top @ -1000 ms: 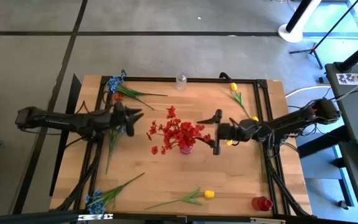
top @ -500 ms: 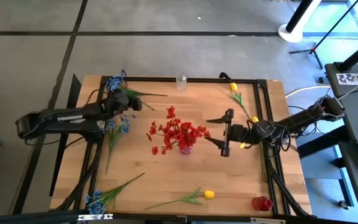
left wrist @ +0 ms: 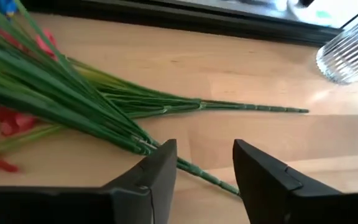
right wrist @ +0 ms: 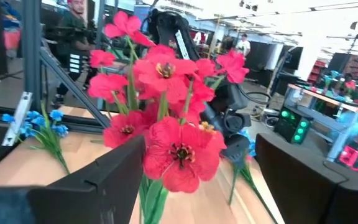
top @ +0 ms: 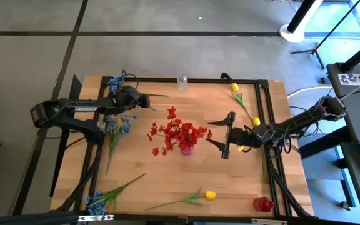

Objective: Sort flowers into vase by color
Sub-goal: Adjust the top blue flowers

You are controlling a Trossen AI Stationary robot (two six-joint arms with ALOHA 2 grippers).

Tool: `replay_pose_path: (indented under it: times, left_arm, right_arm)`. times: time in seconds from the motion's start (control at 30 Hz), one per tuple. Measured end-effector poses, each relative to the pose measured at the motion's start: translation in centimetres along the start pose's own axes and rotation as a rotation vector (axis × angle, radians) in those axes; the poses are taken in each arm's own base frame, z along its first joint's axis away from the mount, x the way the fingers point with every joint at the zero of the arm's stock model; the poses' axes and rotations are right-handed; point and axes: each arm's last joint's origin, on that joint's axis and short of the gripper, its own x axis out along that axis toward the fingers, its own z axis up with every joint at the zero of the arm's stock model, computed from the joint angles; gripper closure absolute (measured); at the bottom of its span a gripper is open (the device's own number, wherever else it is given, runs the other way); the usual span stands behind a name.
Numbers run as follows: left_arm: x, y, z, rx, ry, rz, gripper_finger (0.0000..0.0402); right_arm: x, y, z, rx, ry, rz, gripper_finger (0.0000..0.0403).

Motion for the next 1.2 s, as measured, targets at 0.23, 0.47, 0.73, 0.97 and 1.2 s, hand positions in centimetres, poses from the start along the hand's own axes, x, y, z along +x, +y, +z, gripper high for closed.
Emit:
replay_pose_path:
  times: [0.23, 0.47, 0.73, 0.97, 1.2]
  left_arm:
    - [0.4, -1.8, 1.8, 0.069, 0.087, 0.088, 0.0245]
    - [1.7, -3.9, 4.8, 0.484, 0.279, 0.002, 0.0246]
    - [3.4, -3.4, 4.4, 1.180, 0.460, -0.054, 0.0259]
    - [5.3, -3.0, 3.1, 1.367, 0.550, -0.034, 0.0264]
    - [6.6, -2.8, 2.4, 1.400, 0.576, 0.013, 0.0275]
  right_arm:
    - [0.0, 0.0, -0.3, -0.017, 0.036, -0.025, 0.0100]
    - [0.0, 0.0, -0.5, -0.025, 0.057, -0.045, 0.0100]
    - [-0.1, 0.1, -1.0, -0.005, 0.103, -0.036, 0.0100]
    - [-0.1, 0.0, -1.0, -0.004, 0.109, -0.069, 0.0100]
    - [0.0, -0.1, -0.9, 0.018, 0.094, -0.075, 0.0100]
